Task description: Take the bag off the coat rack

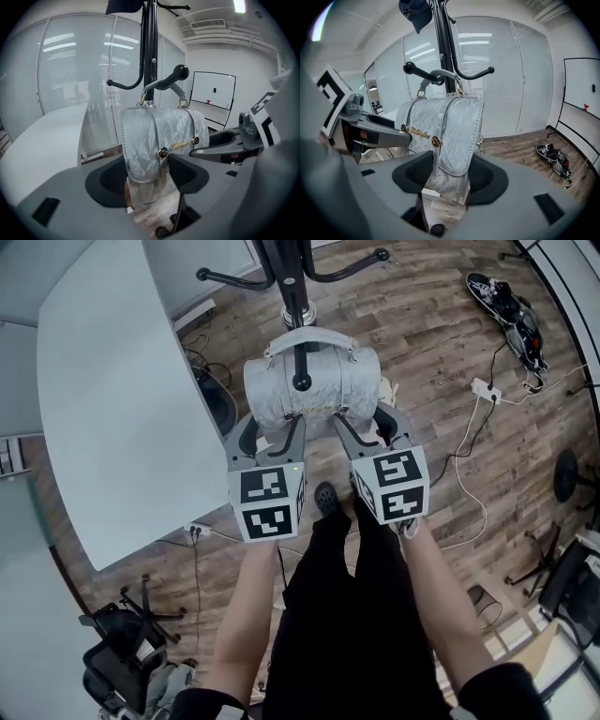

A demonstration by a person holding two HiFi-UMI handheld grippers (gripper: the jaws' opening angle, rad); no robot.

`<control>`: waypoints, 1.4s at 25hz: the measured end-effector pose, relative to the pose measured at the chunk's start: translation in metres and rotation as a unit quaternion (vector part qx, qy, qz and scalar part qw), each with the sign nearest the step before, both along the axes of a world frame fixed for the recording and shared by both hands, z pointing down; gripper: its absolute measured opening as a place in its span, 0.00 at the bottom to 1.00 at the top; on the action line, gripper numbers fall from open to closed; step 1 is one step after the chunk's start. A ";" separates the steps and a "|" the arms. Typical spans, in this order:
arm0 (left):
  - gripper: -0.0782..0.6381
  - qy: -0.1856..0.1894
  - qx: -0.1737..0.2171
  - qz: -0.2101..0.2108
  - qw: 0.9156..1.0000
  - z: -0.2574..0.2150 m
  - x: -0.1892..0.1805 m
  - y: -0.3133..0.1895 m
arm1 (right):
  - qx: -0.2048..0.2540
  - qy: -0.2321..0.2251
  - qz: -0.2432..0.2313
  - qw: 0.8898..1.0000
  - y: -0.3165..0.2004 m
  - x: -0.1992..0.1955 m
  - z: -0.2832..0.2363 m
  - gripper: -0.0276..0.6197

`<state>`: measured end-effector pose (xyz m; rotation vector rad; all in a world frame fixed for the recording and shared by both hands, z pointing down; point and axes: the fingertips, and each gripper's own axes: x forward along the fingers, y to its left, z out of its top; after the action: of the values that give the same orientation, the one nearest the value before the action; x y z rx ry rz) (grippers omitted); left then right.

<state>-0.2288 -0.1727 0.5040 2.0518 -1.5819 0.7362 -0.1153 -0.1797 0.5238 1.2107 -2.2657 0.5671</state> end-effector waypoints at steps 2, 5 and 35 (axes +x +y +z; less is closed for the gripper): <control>0.51 0.006 0.011 -0.007 1.000 -0.006 0.002 0.004 | 0.009 0.005 0.001 1.000 0.003 0.003 -0.007 0.41; 0.51 0.014 0.030 -0.019 0.999 -0.015 0.003 0.010 | 0.026 0.014 -0.002 1.000 0.007 0.004 -0.019 0.41; 0.51 0.007 0.087 -0.115 0.989 -0.074 0.088 0.107 | 0.043 -0.008 -0.084 0.995 0.086 0.086 -0.072 0.41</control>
<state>-0.1406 -0.0653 0.4300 1.9406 -1.8944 0.5147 -0.0290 -0.0940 0.4518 1.0448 -2.3990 0.4204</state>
